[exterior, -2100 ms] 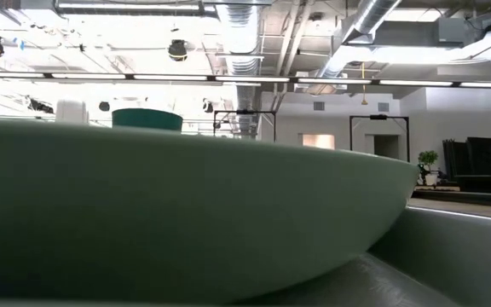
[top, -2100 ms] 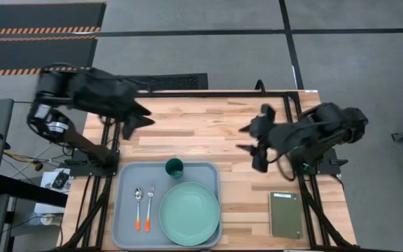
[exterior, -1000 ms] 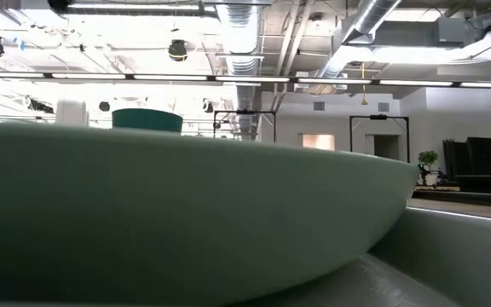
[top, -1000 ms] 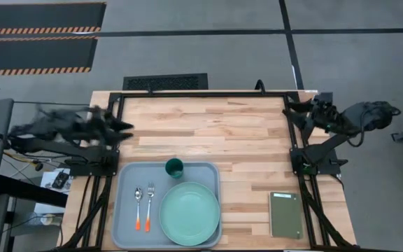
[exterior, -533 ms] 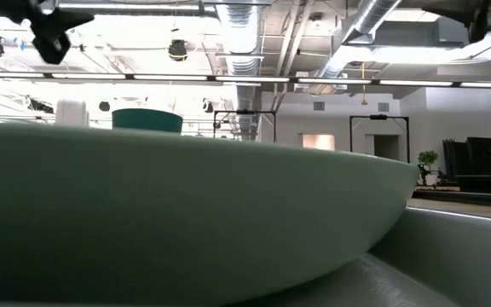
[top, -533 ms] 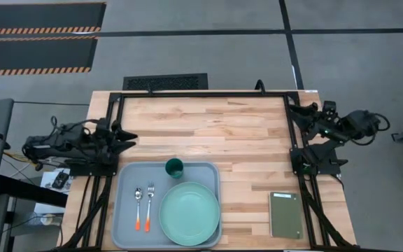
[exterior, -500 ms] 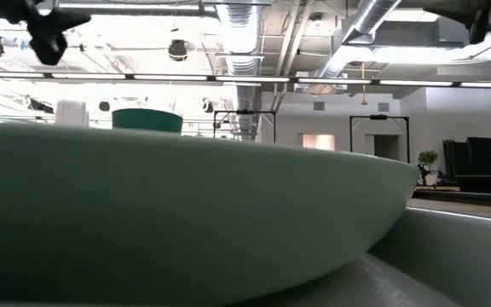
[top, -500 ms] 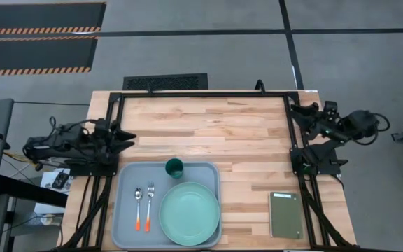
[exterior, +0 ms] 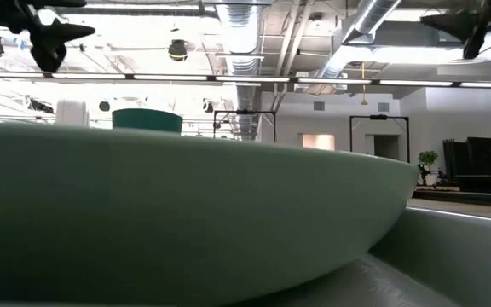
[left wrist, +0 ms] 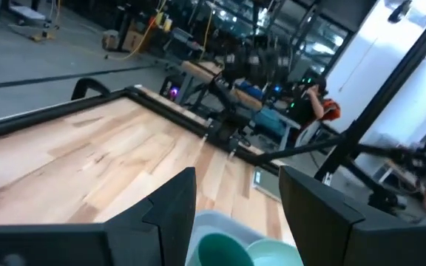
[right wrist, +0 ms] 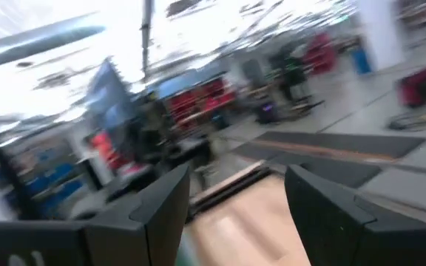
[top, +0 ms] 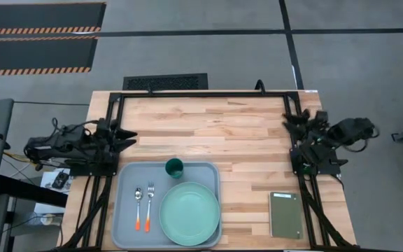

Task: Pick and place plate/cup/fork/spoon on tray
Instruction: Return to Home Position

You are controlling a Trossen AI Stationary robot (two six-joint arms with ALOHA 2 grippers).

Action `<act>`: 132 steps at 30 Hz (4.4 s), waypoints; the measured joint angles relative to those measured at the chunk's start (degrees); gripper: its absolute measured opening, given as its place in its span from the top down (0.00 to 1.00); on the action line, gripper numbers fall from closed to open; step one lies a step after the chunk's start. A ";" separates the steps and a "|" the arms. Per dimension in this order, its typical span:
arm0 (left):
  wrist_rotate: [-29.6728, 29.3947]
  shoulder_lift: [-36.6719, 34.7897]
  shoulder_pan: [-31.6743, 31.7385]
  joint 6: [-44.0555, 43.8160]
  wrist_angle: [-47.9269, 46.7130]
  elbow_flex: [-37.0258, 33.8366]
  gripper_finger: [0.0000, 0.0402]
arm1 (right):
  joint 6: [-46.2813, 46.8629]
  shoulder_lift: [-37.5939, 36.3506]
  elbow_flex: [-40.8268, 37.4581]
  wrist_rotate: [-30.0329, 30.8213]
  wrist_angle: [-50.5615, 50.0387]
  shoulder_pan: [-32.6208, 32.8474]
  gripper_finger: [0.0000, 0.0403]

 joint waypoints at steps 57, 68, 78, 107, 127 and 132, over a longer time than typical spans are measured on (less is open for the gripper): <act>1.56 0.05 -0.07 8.95 21.10 -20.58 0.55 | 2.52 0.22 -22.94 -16.01 12.48 -13.54 0.38; 1.52 0.07 -0.07 8.51 21.08 -20.58 0.55 | 0.94 0.92 -23.01 -15.95 11.91 -13.54 0.38; 1.37 0.07 -0.07 8.11 21.06 -20.58 0.55 | 0.70 0.92 -23.03 -15.84 11.86 -13.54 0.38; 1.37 0.07 -0.04 7.65 21.04 -20.58 0.55 | 0.65 0.92 -23.12 -15.75 12.33 -13.54 0.38; 1.39 0.07 -0.05 7.66 21.02 -20.58 0.55 | 0.68 0.92 -23.12 -15.77 12.38 -13.54 0.38; 1.39 0.07 -0.05 7.65 21.02 -20.58 0.55 | 0.68 0.92 -23.12 -15.77 12.38 -13.54 0.38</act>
